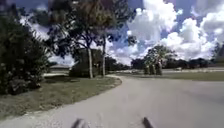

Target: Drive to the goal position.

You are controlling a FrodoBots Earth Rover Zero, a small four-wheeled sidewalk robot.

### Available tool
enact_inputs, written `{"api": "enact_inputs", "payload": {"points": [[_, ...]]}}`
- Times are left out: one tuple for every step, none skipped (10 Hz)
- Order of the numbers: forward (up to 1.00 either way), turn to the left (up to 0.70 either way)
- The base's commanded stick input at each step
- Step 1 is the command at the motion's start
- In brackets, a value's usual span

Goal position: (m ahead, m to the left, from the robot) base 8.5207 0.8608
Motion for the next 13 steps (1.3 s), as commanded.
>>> {"api": "enact_inputs", "payload": {"points": [[0.70,0.00],[0.70,0.00],[0.70,0.00],[0.70,0.00],[0.70,0.00],[0.70,0.00],[0.70,0.00],[0.70,0.00],[0.70,0.00],[0.70,0.00],[0.70,0.00],[0.70,0.00],[0.70,0.00]]}}
